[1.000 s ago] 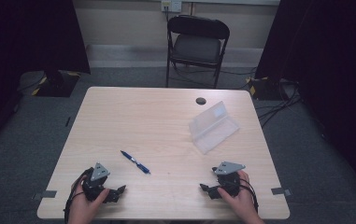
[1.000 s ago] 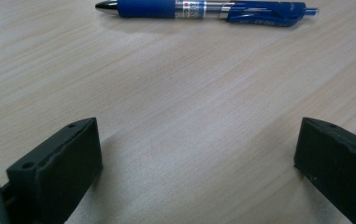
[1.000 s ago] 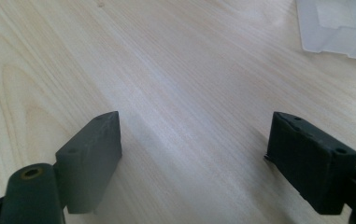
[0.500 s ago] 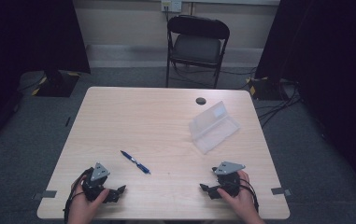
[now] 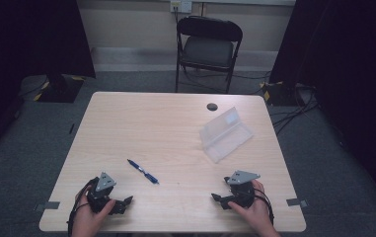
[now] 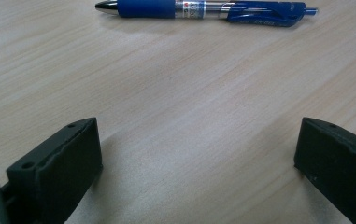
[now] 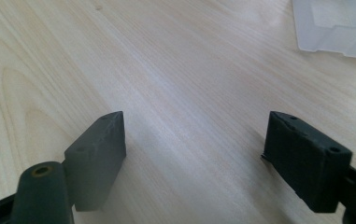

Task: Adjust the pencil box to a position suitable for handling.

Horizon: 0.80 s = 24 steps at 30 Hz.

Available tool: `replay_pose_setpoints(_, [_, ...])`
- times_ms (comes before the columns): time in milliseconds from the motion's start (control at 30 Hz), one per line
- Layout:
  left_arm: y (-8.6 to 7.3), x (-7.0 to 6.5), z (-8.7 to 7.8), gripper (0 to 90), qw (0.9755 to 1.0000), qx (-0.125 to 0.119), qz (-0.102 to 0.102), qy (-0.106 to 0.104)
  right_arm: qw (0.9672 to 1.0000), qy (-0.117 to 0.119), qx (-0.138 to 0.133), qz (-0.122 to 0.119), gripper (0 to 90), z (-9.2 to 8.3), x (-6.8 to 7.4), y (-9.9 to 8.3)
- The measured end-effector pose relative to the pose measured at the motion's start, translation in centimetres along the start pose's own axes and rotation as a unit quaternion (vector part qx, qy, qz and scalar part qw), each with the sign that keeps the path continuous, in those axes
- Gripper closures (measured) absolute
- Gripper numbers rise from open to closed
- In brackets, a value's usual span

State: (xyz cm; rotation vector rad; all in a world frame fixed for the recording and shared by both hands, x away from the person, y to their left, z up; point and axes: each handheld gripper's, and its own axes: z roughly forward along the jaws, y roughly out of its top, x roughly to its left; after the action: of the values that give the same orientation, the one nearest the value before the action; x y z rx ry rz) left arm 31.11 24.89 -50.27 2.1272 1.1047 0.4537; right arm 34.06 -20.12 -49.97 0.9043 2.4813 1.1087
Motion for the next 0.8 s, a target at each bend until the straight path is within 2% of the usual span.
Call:
replay_pose_setpoints(133, [0.0, 0.0, 0.0, 0.3, 1.0000, 0.000, 0.000, 0.000, 1.0000, -0.005, -0.002, 0.007, 23.8, -0.3, -0.3, -0.1])
replay_pose_setpoints(333, [0.0, 0.0, 0.0, 0.3, 1.0000, 0.000, 0.000, 0.000, 0.9995, -0.022, -0.007, 0.022, 26.1, -1.1, -1.8, 0.3])
replay_pose_setpoints(533, [0.0, 0.0, 0.0, 0.0, 1.0000, 0.001, 0.001, -0.001, 0.9988, -0.045, -0.009, 0.016, 32.4, -1.5, -3.6, 1.4])
replay_pose_setpoints(567, [0.0, 0.0, 0.0, 0.0, 1.0000, 0.001, 0.001, -0.001, 0.9987, -0.047, -0.012, 0.014, 36.5, -1.6, -3.9, 1.7])
replay_pose_setpoints(800, [0.0, 0.0, 0.0, 0.0, 1.0000, 0.001, 0.001, -0.001, 0.9983, -0.054, -0.015, 0.016, 38.5, -0.5, -5.2, 3.4])
